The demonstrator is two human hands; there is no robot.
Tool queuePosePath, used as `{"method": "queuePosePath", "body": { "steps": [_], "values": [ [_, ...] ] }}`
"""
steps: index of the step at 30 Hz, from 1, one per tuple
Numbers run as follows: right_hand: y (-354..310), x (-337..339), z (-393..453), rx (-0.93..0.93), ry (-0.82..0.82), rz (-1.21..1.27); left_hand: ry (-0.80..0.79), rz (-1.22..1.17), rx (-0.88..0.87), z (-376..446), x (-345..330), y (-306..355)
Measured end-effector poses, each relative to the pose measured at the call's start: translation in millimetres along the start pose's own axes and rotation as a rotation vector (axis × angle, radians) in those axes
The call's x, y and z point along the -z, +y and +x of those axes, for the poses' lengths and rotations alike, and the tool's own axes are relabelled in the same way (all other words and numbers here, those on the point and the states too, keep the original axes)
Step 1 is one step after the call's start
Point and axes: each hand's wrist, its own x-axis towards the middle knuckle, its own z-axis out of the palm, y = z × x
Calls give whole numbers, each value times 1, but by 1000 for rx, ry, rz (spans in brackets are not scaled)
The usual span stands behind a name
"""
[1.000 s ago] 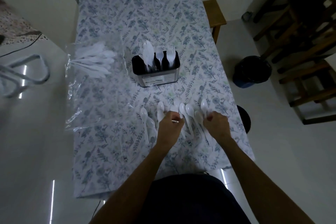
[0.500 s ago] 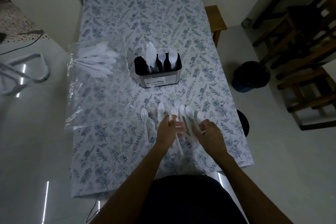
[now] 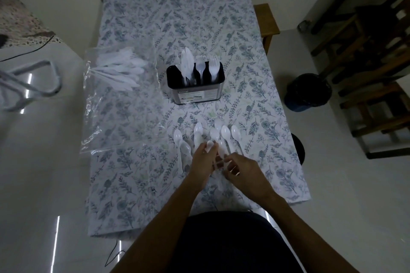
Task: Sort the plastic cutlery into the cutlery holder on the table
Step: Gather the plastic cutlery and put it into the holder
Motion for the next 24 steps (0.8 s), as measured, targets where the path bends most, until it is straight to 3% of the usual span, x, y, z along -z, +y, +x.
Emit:
{"method": "queuePosePath", "body": {
  "steps": [4, 10, 13, 16, 19, 24],
  "values": [
    [-5, 7, 7, -25, -31, 114, -28, -68, 36, 3, 2, -3],
    [-6, 9, 12, 78, -96, 142, -105, -126, 25, 3, 4, -6],
    [1, -1, 16, 48, 23, 63, -14, -80, -19, 5, 5, -8],
    [28, -7, 26, -153, 214, -183, 99, -48, -10, 7, 10, -9],
    [46, -9, 33, -248, 187, -337, 110, -81, 42, 9, 14, -10],
    [39, -2, 32, -202, 212, -205, 120, -107, 42, 6, 16, -9]
  ]
}}
